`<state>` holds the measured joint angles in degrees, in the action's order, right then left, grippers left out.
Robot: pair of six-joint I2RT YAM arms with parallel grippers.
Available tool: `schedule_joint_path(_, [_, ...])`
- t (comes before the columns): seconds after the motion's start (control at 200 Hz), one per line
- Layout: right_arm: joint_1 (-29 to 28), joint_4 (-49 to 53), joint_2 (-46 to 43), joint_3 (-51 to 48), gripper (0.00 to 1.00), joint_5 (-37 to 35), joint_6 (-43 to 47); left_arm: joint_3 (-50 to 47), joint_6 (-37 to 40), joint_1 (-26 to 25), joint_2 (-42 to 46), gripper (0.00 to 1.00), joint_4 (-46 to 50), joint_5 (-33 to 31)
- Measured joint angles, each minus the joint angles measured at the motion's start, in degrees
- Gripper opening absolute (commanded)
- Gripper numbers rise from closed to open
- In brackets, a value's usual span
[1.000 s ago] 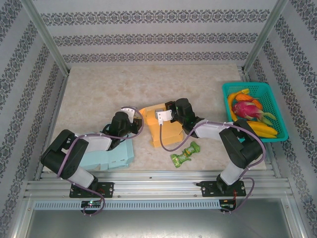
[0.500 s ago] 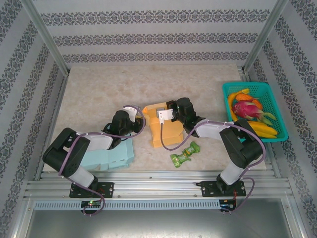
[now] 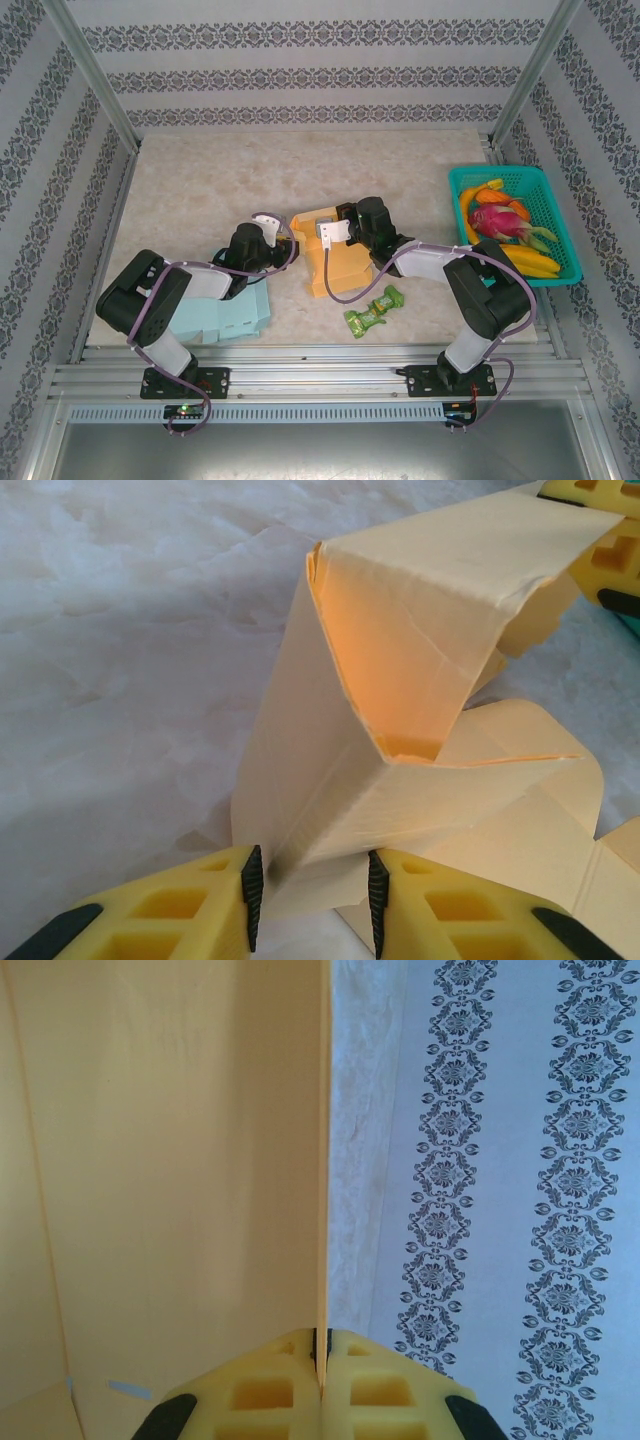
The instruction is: Fold the paper box
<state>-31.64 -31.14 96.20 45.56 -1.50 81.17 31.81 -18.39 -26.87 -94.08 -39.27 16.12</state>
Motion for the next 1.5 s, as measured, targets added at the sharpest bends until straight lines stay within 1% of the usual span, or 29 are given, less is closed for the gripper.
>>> schedule_joint_path(0.305, [0.0, 0.0, 0.0, 0.0, 0.0, 0.0, -0.2, 0.5, 1.4, 0.0, -0.3, 0.45, 0.0, 0.3])
schedule_joint_path(0.814, [0.0, -1.7, 0.6, -1.0, 0.0, 0.0, -0.2, 2.3, 1.7, 0.0, -3.4, 0.45, -0.3, 0.5])
schedule_joint_path(1.089, [-0.1, -2.3, 0.6, -1.1, 0.0, 0.0, -0.4, 2.0, 1.5, -0.5, -3.6, 0.42, -2.6, -5.5])
schedule_joint_path(1.204, [-0.1, -2.5, 0.7, -1.1, 0.0, 0.0, -0.4, 1.7, 1.5, -1.2, -3.6, 0.43, -3.4, -6.7])
schedule_joint_path(1.504, [-0.1, -4.2, 1.9, -1.1, 0.0, 0.0, -1.3, 1.7, 1.4, -3.2, -4.0, 0.39, -5.5, -5.3])
